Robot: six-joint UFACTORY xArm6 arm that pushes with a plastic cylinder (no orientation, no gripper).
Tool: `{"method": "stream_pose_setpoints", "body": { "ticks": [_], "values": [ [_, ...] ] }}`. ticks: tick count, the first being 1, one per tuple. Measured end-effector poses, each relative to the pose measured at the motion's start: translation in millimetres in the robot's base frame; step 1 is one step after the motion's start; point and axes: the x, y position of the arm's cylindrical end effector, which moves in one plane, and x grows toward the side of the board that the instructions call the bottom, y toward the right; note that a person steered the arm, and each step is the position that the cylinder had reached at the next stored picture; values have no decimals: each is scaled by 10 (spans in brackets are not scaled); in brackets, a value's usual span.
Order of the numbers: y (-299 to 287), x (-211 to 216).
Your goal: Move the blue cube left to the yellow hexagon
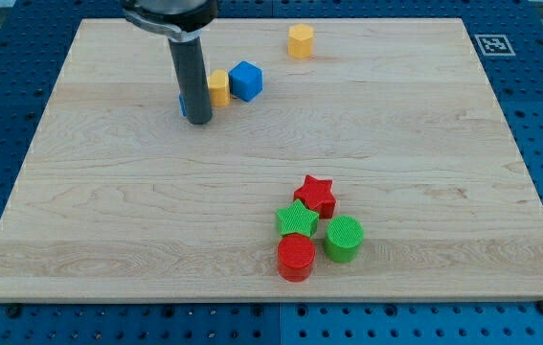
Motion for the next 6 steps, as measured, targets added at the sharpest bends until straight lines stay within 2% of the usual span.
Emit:
{"method": "stream_pose_setpoints", "body": {
  "ticks": [2, 4, 6],
  "values": [
    [308, -210],
    [500, -597],
    [1098, -529]
  ]
}}
